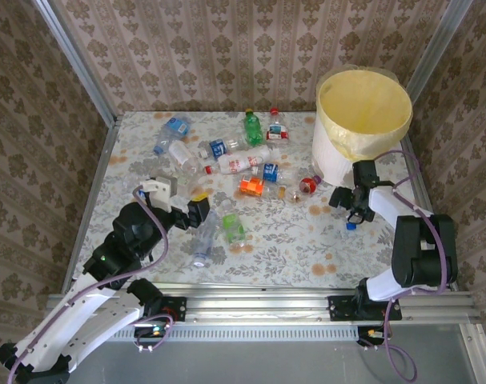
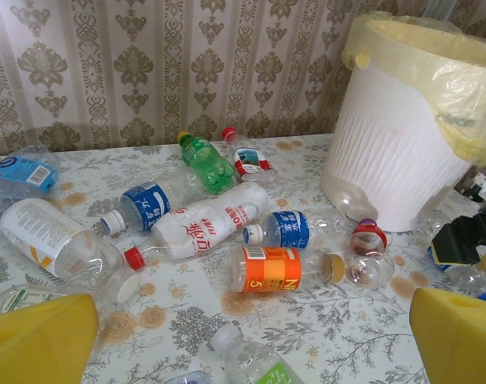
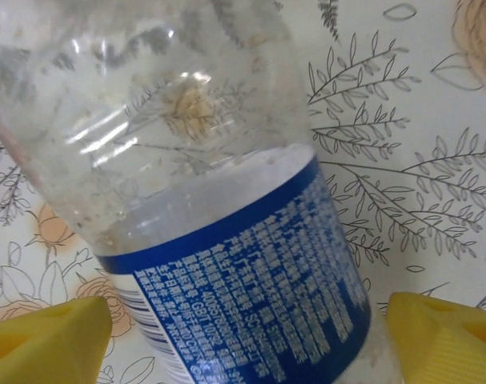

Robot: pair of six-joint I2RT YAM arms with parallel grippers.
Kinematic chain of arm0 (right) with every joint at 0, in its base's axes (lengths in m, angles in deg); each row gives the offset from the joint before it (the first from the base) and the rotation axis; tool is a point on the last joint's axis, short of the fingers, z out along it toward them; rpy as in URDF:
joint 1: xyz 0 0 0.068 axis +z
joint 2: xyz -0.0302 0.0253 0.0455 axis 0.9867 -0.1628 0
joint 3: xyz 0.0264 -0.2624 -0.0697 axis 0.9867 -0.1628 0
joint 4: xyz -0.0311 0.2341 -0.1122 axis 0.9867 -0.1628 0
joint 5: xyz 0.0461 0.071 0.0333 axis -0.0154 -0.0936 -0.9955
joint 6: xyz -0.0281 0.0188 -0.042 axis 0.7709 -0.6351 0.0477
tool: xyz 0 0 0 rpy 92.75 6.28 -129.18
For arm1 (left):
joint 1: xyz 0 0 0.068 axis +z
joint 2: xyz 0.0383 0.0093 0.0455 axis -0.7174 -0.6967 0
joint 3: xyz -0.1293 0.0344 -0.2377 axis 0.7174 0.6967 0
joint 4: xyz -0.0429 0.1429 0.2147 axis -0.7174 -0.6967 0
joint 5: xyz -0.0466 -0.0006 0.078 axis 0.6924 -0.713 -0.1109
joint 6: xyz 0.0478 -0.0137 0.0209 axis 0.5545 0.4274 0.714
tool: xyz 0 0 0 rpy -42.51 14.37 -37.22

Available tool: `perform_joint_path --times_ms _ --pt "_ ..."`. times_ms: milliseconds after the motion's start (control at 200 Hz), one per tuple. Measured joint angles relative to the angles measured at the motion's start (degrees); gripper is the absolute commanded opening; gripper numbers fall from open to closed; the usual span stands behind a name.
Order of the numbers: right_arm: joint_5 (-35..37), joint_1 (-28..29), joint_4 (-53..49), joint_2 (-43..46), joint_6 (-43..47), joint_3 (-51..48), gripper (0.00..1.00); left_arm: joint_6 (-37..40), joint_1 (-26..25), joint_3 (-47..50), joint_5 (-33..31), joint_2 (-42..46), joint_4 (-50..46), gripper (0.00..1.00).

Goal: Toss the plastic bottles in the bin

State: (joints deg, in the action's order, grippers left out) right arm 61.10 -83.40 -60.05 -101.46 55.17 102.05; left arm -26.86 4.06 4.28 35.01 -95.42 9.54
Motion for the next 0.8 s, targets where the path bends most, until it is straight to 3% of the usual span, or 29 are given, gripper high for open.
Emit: perform_joint_path --times_ms 190,465,800 --pt "-1.97 0.00 0.96 -1.22 -0.37 0.00 0.79 0.00 0.26 0.00 -1.18 0.00 -0.31 1.00" --pt "-4.90 0.00 1.64 -2.38 -1.62 -0.04 0.57 0.02 0.26 0.00 -2.80 0.57 -1.14 1.00" --pt "-8.48 0.00 2.05 0.98 -2.38 -1.88 0.45 0.02 0.59 0.00 -4.74 0.59 -1.36 1.00"
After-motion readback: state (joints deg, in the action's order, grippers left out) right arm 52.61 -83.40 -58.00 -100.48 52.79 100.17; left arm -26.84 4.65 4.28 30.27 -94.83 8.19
